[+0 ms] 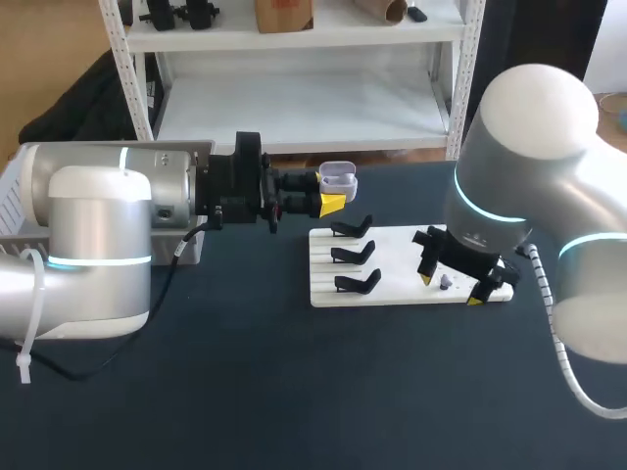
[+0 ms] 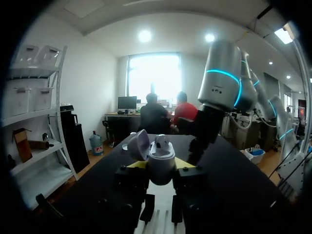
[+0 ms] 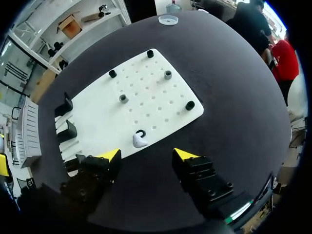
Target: Pick up each earbud case from the left stands, insert the matching earbuds, close the lid, and place the case in the box.
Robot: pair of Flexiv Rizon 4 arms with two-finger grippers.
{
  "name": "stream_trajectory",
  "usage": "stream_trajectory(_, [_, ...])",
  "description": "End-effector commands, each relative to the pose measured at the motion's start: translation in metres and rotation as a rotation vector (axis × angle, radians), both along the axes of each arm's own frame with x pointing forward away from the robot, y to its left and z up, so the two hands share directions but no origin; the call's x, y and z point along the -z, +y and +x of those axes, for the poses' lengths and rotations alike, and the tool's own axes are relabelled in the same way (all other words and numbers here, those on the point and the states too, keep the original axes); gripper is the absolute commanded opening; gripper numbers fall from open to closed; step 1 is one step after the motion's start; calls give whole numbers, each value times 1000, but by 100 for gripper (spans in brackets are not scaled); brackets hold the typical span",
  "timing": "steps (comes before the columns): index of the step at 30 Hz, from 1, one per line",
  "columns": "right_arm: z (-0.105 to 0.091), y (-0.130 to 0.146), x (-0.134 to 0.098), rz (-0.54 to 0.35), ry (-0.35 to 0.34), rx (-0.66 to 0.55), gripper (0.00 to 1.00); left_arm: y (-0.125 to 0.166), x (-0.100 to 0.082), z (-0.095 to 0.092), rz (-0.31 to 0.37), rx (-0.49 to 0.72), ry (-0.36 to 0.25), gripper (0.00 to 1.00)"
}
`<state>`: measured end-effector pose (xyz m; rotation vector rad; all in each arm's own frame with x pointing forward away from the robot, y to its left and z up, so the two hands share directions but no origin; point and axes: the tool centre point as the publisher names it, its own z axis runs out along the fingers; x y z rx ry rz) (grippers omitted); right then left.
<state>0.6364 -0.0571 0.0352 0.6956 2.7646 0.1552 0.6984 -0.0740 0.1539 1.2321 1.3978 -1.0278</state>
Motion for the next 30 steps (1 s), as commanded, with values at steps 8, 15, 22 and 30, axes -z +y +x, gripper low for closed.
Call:
stream_trajectory(8, [11,7,7,-5,9,-19,45,0,0,-1,-2,-4,-2,0])
stream_trajectory(15, [15,5,7,-12,8,-21,47,0,0,-1,-2,-4,-2,0])
stream_trajectory(22, [19,2,10,-21,14,-26,45,0,0,-1,-2,-4,-2,0])
stream_trajectory(30, [21,4,14,-22,21,-22,38,0,0,-1,-2,-4,-2,0])
